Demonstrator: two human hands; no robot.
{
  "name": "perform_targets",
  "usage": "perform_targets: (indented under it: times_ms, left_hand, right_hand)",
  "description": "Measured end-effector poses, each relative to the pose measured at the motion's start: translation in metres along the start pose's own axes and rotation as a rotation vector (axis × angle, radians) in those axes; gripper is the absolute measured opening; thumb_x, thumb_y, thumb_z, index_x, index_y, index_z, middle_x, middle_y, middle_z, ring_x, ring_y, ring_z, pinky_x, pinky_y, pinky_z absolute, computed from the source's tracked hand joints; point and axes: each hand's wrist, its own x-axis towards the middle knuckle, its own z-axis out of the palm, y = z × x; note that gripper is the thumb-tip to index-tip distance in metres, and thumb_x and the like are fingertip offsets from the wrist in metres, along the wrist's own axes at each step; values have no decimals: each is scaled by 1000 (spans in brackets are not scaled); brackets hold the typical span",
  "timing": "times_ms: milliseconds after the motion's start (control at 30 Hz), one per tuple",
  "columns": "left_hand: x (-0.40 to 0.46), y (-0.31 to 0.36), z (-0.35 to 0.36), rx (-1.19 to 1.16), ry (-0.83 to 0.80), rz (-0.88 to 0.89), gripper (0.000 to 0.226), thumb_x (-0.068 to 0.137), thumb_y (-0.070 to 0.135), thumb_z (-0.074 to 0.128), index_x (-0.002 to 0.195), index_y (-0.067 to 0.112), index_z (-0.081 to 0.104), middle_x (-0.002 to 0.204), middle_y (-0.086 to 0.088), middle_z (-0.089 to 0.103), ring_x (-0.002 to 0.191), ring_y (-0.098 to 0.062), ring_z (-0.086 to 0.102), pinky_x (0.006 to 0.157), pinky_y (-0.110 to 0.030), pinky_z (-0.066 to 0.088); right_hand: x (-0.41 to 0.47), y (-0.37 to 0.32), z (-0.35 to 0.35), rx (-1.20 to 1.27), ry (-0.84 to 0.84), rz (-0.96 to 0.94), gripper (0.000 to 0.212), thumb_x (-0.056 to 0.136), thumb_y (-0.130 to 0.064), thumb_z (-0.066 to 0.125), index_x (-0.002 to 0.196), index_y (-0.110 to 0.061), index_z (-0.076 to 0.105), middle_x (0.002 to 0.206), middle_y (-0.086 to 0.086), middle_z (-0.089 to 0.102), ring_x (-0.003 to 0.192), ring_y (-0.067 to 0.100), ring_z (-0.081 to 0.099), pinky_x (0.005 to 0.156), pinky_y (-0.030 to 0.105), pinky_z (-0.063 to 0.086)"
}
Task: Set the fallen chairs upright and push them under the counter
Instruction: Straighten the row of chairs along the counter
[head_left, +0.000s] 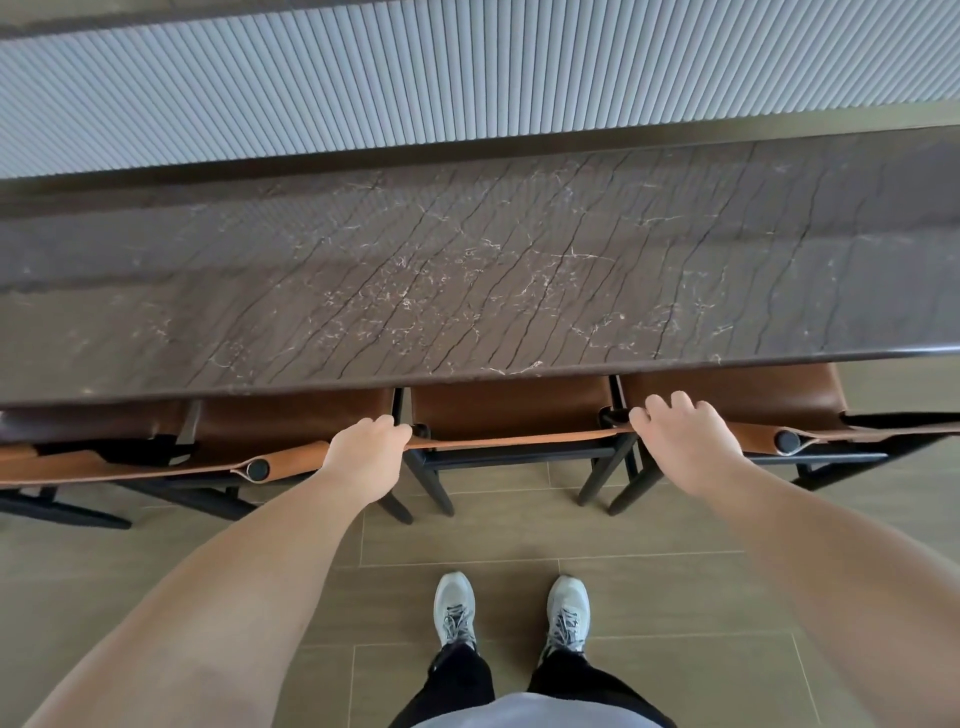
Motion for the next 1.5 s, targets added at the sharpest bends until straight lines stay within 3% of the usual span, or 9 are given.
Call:
perform_targets:
  times_ms: [267, 467, 667, 1000, 1100, 1200, 1333, 1400, 1500]
  left_hand:
    - [-4, -5, 2, -23, 0, -15, 15, 85, 7, 53, 86, 20, 45, 85, 2, 43, 81, -20, 39, 60, -34, 37]
    - [-13, -13, 4, -12, -26, -20, 13, 89, 10, 52, 90, 22, 47, 86, 4, 42, 83, -19, 39, 64, -33, 41]
    - [-20, -19, 9, -13, -10, -26, 13, 89, 12, 53, 97, 22, 57, 83, 5, 42, 79, -18, 42, 61, -30, 35]
    - [-28, -20, 9, -45, -8, -88, 18, 86, 11, 54, 97, 22, 63, 79, 6, 40, 76, -19, 44, 60, -31, 36]
    - [-28, -16, 2, -86, -79, -117, 22, 86, 14, 53, 103, 23, 63, 80, 7, 42, 76, -20, 48, 62, -31, 39]
    - [-21, -1, -14, -100, -149, -73, 40, 85, 38, 57, 124, 27, 56, 100, 4, 56, 91, -22, 53, 77, -36, 43]
    - [-16, 37, -32, -368, -94, -110, 89, 70, 71, 62, 145, 31, 35, 140, 3, 50, 124, -25, 49, 97, -47, 43]
    - [-16, 58, -41, -587, -70, -115, 92, 67, 77, 59, 145, 34, 35, 145, 6, 46, 128, -20, 48, 99, -43, 43]
    - [-17, 87, -56, -968, 2, -156, 77, 72, 75, 56, 137, 35, 45, 138, 12, 50, 120, -8, 51, 97, -35, 45]
  right_hand:
    - [-3, -3, -3, 7, 9, -33, 46, 79, -2, 56, 121, -15, 44, 104, 3, 47, 91, 27, 46, 60, 34, 37]
    - [-12, -12, -5, 41, 6, -63, 45, 78, 1, 55, 118, -16, 44, 103, 2, 46, 88, 27, 45, 55, 35, 34]
    - [-18, -17, -5, 62, 11, -82, 44, 77, 2, 57, 115, -16, 43, 102, 3, 47, 86, 26, 45, 52, 35, 31]
    - [-24, -24, 0, 50, 40, -96, 46, 77, 1, 56, 118, -17, 43, 106, 3, 49, 89, 27, 48, 57, 34, 34]
    - [-19, -21, 0, 28, 47, -144, 45, 80, -3, 56, 121, -17, 42, 108, 3, 49, 93, 26, 48, 60, 34, 36]
    - [-9, -17, -5, 150, 13, -218, 47, 84, -8, 54, 127, -21, 40, 113, 3, 50, 101, 25, 51, 69, 34, 42]
    - [1, -19, -16, 409, -7, -231, 34, 93, -32, 47, 126, -25, 42, 117, -1, 45, 109, 25, 47, 84, 40, 46]
    - [3, -21, -24, 610, -31, -157, 41, 91, -40, 47, 130, -27, 43, 123, -6, 46, 116, 22, 44, 87, 38, 44]
    - [2, -27, -33, 955, -14, -36, 46, 90, -41, 53, 133, -29, 45, 124, -12, 46, 115, 14, 46, 89, 33, 41]
